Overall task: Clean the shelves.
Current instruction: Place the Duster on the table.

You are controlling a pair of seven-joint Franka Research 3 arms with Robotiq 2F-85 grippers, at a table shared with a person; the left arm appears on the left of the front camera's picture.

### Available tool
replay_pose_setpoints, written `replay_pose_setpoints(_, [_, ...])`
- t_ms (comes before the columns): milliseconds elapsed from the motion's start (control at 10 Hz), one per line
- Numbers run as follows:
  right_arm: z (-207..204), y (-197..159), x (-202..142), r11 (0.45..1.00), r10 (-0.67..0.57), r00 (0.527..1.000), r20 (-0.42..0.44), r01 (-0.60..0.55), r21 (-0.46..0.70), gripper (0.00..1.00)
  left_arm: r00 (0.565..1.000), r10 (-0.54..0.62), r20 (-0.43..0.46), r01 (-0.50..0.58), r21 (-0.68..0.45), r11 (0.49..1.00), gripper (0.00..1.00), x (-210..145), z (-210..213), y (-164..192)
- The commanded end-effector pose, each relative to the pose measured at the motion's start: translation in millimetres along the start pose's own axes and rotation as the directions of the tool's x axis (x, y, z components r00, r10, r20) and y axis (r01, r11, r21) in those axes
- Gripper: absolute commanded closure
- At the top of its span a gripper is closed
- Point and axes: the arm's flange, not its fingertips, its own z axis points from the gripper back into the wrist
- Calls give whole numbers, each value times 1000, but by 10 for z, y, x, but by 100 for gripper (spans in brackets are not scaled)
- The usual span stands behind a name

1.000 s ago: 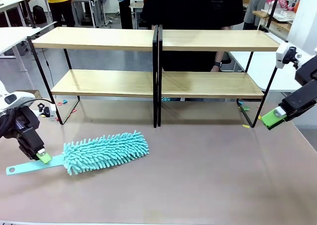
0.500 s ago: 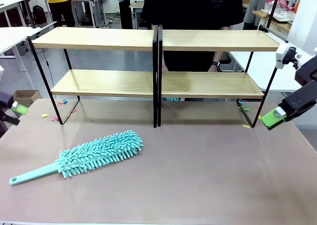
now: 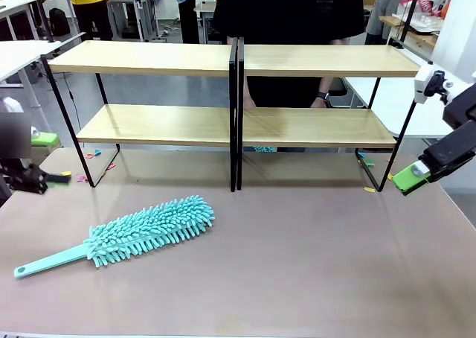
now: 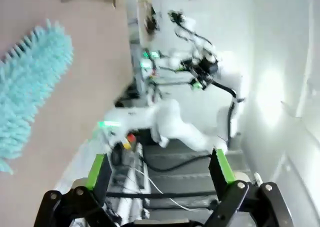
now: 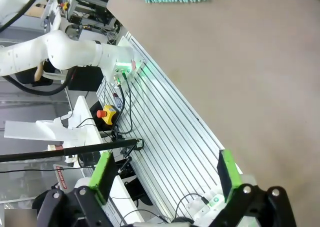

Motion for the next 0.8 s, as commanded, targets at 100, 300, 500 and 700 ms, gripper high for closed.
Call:
replay_pose_setpoints(100, [14,6,25,1000,24,1000,8,-24,19,0,994,-81,72,76,71,995,0,75,163,-137])
replay_pose_setpoints(300, [14,6,25,1000,24,1000,8,-24,19,0,994,-81,72,76,71,995,0,75,163,-137])
replay_pose_setpoints(500, [14,6,25,1000,24,1000,8,-24,19,0,994,-81,72,76,71,995,0,75,163,-137])
replay_pose_setpoints(700, [14,6,25,1000,24,1000,8,-24,19,0,994,-81,72,76,71,995,0,75,163,-137])
